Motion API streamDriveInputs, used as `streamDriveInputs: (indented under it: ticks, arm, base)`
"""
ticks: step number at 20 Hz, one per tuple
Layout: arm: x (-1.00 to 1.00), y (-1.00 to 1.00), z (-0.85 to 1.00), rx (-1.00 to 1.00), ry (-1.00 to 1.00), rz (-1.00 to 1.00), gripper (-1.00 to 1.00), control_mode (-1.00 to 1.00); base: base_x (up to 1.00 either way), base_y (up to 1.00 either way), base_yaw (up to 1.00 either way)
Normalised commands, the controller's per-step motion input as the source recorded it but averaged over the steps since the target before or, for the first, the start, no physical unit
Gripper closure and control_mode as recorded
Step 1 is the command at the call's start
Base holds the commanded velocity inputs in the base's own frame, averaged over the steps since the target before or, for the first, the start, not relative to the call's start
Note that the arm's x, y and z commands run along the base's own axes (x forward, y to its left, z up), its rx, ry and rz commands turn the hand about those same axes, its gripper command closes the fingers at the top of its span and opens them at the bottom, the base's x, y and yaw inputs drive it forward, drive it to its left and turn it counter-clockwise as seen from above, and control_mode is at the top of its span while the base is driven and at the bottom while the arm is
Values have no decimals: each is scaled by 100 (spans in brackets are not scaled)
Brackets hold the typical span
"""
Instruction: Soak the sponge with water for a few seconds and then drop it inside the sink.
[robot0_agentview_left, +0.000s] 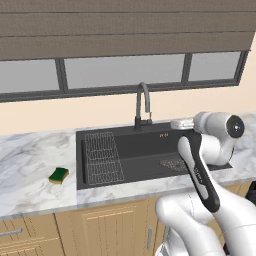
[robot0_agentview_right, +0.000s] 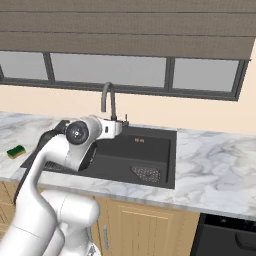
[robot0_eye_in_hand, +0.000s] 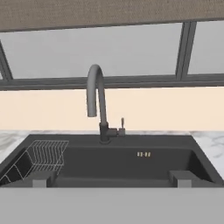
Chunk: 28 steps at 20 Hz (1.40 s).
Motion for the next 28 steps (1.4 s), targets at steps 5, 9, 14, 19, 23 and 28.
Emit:
streamDriveInputs:
  ticks: [5,9,14,19,23,28]
  arm:
    - [0,-7,0,0,-8,0,-100,-100]
    - [0,-8,0,0,-2,5,-100,-100]
    - [0,-4,0,0,-2,12,-100,-100]
    - [0,-8,0,0,-2,17,-100,-100]
    - [0,-3,0,0,-10,20,-100,-100]
    - [29,-4,-6,1,-11,22,-100,-100]
  base:
    - [0,0,0]
    - [0,0,0]
    - [0,0,0]
    - [0,0,0]
    - [0,0,0]
    - [0,0,0]
